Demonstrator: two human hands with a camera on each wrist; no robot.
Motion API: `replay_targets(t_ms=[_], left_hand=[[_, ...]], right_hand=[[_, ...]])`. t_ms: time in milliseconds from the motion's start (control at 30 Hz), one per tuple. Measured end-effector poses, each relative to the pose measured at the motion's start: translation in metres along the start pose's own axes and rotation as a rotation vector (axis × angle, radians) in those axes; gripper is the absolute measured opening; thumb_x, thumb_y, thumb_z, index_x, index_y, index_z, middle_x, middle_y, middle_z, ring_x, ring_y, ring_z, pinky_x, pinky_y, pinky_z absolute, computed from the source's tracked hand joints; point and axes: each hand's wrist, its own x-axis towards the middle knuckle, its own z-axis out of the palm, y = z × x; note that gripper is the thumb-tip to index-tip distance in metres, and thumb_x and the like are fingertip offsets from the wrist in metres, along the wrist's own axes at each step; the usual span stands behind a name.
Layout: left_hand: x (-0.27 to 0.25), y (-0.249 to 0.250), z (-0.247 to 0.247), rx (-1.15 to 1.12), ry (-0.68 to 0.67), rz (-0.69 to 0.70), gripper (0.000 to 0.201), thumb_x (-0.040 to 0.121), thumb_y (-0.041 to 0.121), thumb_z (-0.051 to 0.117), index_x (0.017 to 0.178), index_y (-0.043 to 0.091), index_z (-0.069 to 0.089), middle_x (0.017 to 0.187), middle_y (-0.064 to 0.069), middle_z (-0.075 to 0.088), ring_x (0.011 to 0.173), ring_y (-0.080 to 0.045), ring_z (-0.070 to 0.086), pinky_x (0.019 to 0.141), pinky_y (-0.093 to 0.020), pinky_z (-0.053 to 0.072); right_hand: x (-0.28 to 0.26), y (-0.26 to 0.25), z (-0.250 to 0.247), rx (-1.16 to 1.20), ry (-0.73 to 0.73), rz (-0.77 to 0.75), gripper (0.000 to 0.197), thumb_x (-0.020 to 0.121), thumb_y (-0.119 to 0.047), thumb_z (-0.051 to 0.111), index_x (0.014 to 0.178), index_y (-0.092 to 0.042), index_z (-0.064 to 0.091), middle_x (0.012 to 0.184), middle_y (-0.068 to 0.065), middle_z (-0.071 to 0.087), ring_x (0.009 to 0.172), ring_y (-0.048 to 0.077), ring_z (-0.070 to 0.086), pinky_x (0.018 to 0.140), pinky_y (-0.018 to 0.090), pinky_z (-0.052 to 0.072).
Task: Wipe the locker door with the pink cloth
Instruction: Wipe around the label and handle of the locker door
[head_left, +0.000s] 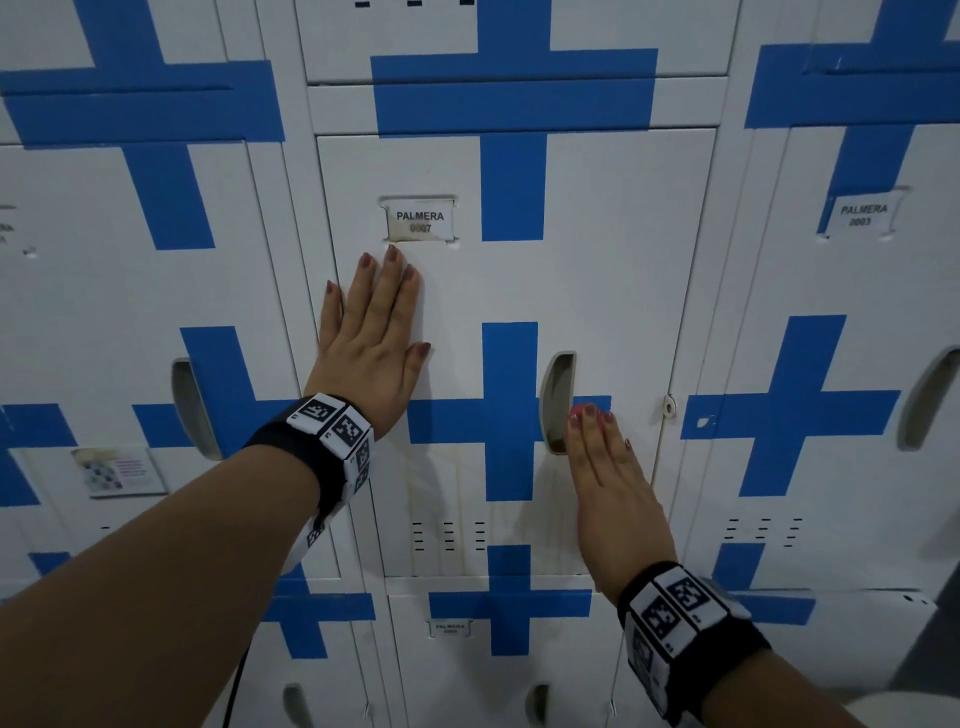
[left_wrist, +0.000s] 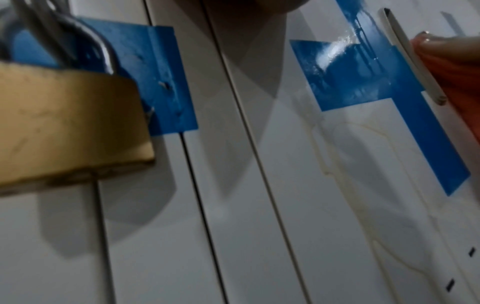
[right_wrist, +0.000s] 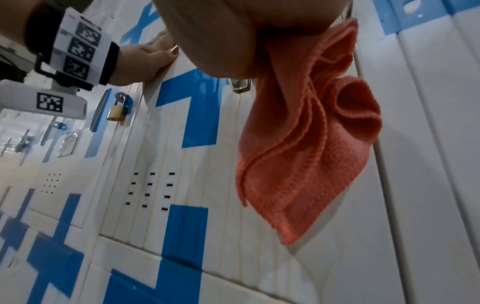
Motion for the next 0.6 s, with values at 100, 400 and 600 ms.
replay_targets(t_ms=[100, 400, 600], left_hand=[[0.000, 0.000, 0.000, 0.000, -0.002, -0.001, 0.066, 0.097, 0.039, 0.023, 0.148, 0.015, -0.010, 0.154, 0.002, -0.017, 0.142, -0.017, -0.021, 0.115, -0.039, -0.013], [0.000, -0.001, 0.000, 0.004, -0.001, -0.002, 0.067, 0.096, 0.039, 0.023, 0.148, 0.015, -0.011, 0.154, 0.002, -0.018, 0.142, -0.017, -0.021, 0.115, -0.038, -0.014], [0.000, -0.001, 0.000, 0.008, -0.001, -0.004, 0.067, 0.096, 0.039, 0.024, 0.148, 0.014, -0.010, 0.155, 0.002, -0.016, 0.142, -0.017, -0.021, 0.115, -0.038, -0.015]], right_hand=[[-0.008, 0.005, 0.006, 0.010, -0.073, -0.030, 0.106, 0.065, 0.006, 0.066, 0.148, -0.010, 0.002, 0.156, 0.008, 0.009, 0.144, 0.022, -0.002, 0.110, 0.043, 0.020], [0.007, -0.012, -0.041, 0.644, 0.169, 0.263, 0.062, 0.081, -0.011, 0.067, 0.137, -0.008, 0.042, 0.141, 0.004, 0.042, 0.130, 0.015, 0.038, 0.107, 0.013, 0.022], [0.035, -0.013, -0.073, 0.997, 0.341, 0.697, 0.034, 0.089, 0.003, 0.038, 0.109, -0.017, 0.055, 0.112, 0.001, 0.057, 0.097, 0.008, 0.053, 0.086, 0.018, 0.044]])
